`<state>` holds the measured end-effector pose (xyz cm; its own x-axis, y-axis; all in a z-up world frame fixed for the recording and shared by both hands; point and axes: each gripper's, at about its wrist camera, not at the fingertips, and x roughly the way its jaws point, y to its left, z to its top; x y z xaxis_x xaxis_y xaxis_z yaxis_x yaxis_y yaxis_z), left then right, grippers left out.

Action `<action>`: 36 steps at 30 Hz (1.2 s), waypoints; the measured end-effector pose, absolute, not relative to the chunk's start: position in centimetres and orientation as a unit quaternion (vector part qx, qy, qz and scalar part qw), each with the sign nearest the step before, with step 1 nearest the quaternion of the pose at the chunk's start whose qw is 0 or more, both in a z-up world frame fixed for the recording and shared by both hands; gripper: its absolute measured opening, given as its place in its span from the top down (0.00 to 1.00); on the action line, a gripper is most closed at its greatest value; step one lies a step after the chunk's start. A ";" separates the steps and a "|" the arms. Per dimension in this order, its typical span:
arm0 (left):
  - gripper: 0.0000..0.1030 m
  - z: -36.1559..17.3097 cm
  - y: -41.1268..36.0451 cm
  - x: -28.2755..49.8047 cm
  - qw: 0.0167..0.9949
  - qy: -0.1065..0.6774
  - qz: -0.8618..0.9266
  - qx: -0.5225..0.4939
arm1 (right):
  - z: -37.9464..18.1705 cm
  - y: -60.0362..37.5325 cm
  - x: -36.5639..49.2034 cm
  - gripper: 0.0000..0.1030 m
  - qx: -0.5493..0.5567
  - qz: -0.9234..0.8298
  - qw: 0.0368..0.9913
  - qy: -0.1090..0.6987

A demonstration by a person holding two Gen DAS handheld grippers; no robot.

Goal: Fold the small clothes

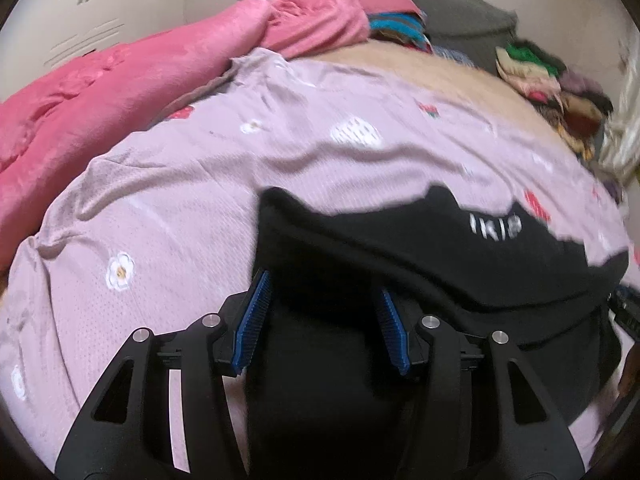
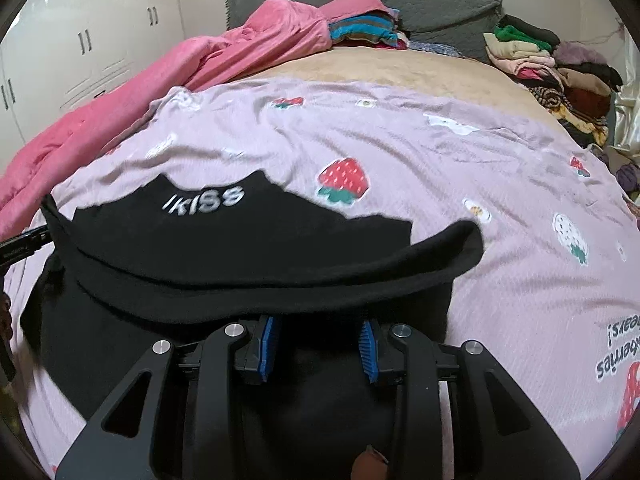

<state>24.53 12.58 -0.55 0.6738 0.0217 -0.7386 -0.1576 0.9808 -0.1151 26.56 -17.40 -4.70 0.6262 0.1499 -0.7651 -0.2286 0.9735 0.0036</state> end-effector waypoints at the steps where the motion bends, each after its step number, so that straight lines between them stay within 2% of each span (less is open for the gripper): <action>1: 0.57 -0.4 13.0 24.5 0.913 0.394 0.051 -0.096 | -4.6 -17.6 27.0 0.69 -0.041 0.105 0.900 0.420; 4: 0.50 -0.1 14.9 23.7 0.919 0.367 0.057 -0.133 | -4.6 -18.3 28.2 0.69 -0.026 0.100 0.902 0.419; 9: 0.50 -0.8 16.9 23.5 0.914 0.369 0.063 -0.154 | -4.2 -19.8 29.0 0.68 -0.017 0.078 0.909 0.410; 12: 0.49 -1.4 16.9 24.0 0.909 0.381 0.043 -0.162 | -4.0 -20.7 28.8 0.49 -0.020 0.065 0.911 0.407; 18: 0.49 -2.0 15.3 25.2 0.908 0.396 0.003 -0.135 | -5.0 -21.2 29.7 0.49 -0.030 0.062 0.903 0.424; 19: 0.49 -2.2 15.0 25.6 0.909 0.397 -0.002 -0.129 | -5.2 -20.9 29.9 0.53 -0.037 0.065 0.902 0.425; 20: 0.54 -2.3 14.9 25.8 0.909 0.397 -0.005 -0.128 | -5.5 -20.7 30.0 0.60 -0.045 0.067 0.901 0.426; 21: 0.60 -2.5 14.8 25.8 0.909 0.398 -0.007 -0.127 | -5.8 -20.6 30.1 0.78 -0.049 0.066 0.899 0.430; 22: 0.74 -2.5 14.7 25.8 0.909 0.397 -0.007 -0.125 | -5.9 -20.6 30.2 0.87 -0.048 0.067 0.898 0.432; 23: 0.86 -2.5 14.8 25.7 0.910 0.396 -0.006 -0.123 | -6.0 -20.7 30.1 0.88 -0.045 0.070 0.899 0.431; 25: 0.95 -2.2 15.0 25.4 0.913 0.388 -0.006 -0.122 | -5.6 -21.0 29.7 0.91 -0.038 0.071 0.904 0.419; 36: 0.96 1.9 14.7 23.0 0.947 0.306 0.003 -0.098 | -1.2 -23.3 27.7 0.92 0.015 0.083 0.931 0.354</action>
